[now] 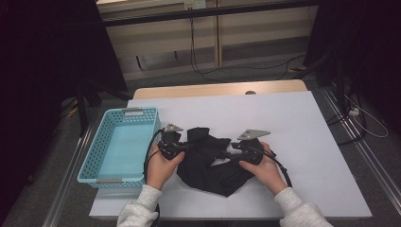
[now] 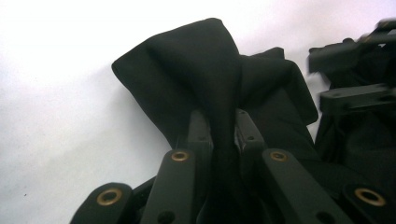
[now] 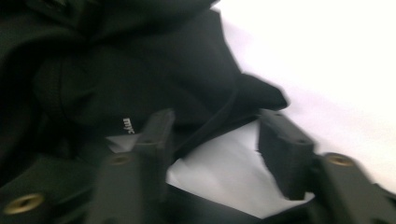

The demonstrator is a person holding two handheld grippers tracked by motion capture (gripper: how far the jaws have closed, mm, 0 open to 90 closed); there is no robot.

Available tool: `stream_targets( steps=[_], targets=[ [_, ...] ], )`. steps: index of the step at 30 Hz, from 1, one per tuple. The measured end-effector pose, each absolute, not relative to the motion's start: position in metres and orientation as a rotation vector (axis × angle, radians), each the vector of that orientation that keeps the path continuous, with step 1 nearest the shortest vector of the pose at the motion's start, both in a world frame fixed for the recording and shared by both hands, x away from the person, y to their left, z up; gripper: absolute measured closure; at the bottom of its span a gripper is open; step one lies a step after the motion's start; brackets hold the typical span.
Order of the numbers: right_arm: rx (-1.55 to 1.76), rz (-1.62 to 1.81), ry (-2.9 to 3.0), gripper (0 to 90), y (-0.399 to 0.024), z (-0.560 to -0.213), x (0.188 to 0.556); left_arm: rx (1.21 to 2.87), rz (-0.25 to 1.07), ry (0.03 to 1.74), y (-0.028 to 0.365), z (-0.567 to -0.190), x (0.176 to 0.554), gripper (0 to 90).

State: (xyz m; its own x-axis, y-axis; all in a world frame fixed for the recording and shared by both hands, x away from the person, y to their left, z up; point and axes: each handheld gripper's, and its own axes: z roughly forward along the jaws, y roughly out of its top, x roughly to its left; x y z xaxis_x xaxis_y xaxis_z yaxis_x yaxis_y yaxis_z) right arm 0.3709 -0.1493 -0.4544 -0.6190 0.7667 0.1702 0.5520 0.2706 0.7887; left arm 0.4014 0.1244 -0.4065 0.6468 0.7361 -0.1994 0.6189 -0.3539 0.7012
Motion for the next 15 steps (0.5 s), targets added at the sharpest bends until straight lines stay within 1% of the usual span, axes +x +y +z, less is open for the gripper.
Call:
stream_targets(
  steps=[1,4,6,8,10,15],
  targets=[
    [1.238,1.248,2.313,50.0,-0.147,-0.456,0.373,2.088,0.195,1.046,0.125,-0.406,0.401,81.0],
    [1.24,1.238,2.348,56.1,-0.143,-0.461,0.375,2.076,0.193,1.046,0.124,-0.405,0.401,81.0],
    [1.211,1.223,2.367,67.3,-0.139,-0.462,0.376,2.081,0.194,1.039,0.124,-0.405,0.401,81.0],
    [1.187,1.224,2.37,84.6,-0.138,-0.462,0.376,2.081,0.195,1.035,0.122,-0.405,0.401,81.0],
    [1.205,1.218,2.379,89.9,-0.139,-0.463,0.378,2.088,0.205,1.023,0.122,-0.405,0.401,81.0],
    [1.219,1.279,2.357,90.0,-0.149,-0.457,0.378,2.068,0.191,1.019,0.121,-0.403,0.4,81.1]
  ],
)
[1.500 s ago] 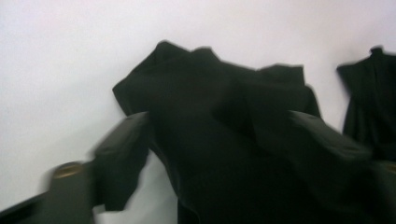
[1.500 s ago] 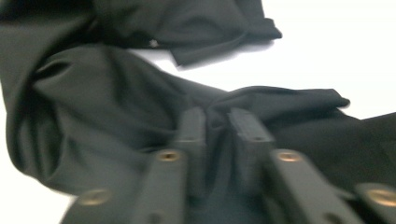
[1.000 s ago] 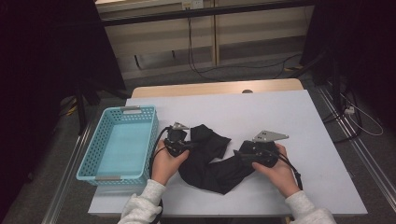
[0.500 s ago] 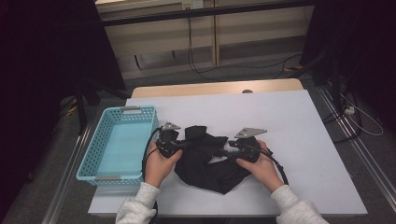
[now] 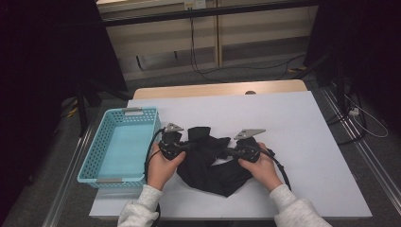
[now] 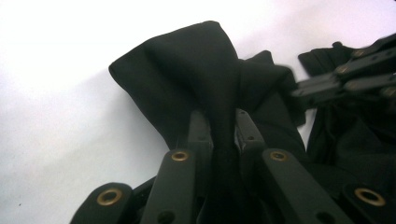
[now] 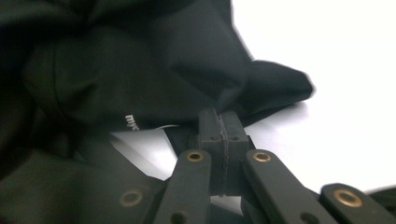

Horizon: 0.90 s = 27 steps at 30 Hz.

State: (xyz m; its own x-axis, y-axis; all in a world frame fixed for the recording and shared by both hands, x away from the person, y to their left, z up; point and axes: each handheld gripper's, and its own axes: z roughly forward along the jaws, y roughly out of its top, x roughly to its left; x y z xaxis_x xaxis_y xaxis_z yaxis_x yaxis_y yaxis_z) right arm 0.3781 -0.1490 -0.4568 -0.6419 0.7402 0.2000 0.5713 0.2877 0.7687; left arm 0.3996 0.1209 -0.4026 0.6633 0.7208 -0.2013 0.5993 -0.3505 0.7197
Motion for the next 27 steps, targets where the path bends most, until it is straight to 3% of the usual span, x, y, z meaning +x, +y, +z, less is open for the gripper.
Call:
stream_targets(
  steps=[14,27],
  targets=[
    [1.226,1.367,2.18,90.0,-0.222,-0.408,0.359,2.007,0.24,1.0,0.121,-0.398,0.401,83.2],
    [1.233,1.311,2.183,90.0,-0.201,-0.422,0.372,2.02,0.245,1.054,0.127,-0.402,0.403,85.1]
  ],
)
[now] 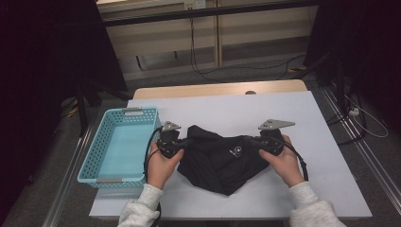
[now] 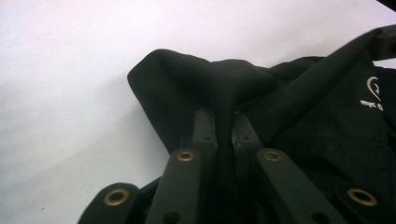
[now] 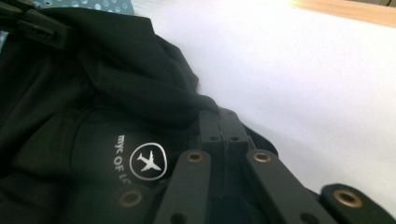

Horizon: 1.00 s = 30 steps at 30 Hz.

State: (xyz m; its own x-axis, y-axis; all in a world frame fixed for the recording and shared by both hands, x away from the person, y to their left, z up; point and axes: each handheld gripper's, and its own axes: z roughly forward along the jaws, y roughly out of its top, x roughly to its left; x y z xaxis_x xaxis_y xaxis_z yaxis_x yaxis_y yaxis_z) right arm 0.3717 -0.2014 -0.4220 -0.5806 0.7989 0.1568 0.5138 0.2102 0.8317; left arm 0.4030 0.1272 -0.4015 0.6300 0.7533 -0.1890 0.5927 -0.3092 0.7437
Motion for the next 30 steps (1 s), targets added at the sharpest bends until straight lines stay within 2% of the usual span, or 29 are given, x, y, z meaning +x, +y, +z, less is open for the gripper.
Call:
stream_targets(
  steps=[14,30],
  targets=[
    [1.213,1.221,2.142,90.0,-0.197,-0.432,0.386,2.04,0.254,1.072,0.135,-0.402,0.404,85.7],
    [1.195,1.222,2.08,90.0,-0.209,-0.424,0.386,2.029,0.227,1.058,0.136,-0.403,0.405,85.7]
  ],
)
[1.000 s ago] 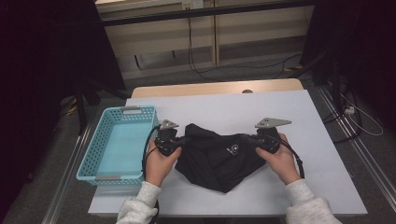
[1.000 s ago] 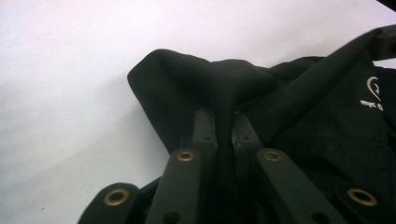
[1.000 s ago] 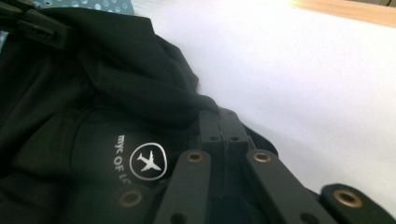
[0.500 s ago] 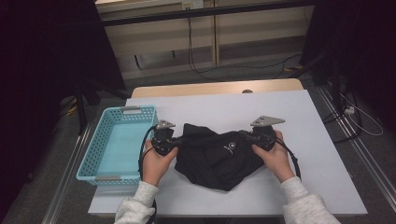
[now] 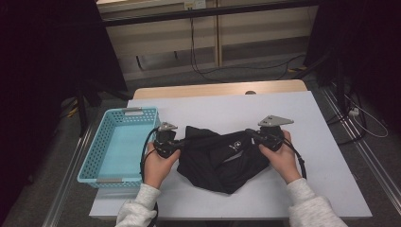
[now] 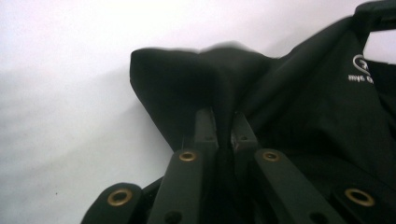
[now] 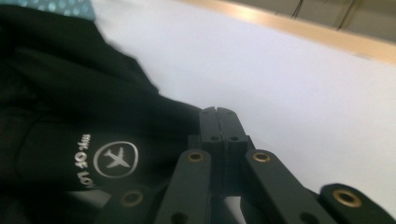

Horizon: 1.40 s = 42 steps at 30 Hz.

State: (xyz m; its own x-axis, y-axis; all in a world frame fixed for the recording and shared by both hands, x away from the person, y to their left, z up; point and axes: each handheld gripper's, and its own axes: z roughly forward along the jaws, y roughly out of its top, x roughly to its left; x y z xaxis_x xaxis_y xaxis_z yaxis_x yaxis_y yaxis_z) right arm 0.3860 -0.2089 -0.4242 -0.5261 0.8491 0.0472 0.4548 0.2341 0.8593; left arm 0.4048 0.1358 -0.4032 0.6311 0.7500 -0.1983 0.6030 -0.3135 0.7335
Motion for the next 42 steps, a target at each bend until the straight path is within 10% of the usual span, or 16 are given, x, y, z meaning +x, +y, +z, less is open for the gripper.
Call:
stream_targets(
  steps=[8,16,42],
  targets=[
    [1.202,1.275,2.027,88.7,-0.222,-0.417,0.391,2.025,0.263,1.046,0.13,-0.403,0.404,85.7],
    [1.233,1.237,2.067,63.3,-0.215,-0.426,0.387,2.027,0.291,1.1,0.142,-0.403,0.407,85.7],
    [1.506,1.213,2.102,44.9,-0.198,-0.462,0.395,2.045,0.261,1.062,0.136,-0.406,0.405,84.5]
  ],
)
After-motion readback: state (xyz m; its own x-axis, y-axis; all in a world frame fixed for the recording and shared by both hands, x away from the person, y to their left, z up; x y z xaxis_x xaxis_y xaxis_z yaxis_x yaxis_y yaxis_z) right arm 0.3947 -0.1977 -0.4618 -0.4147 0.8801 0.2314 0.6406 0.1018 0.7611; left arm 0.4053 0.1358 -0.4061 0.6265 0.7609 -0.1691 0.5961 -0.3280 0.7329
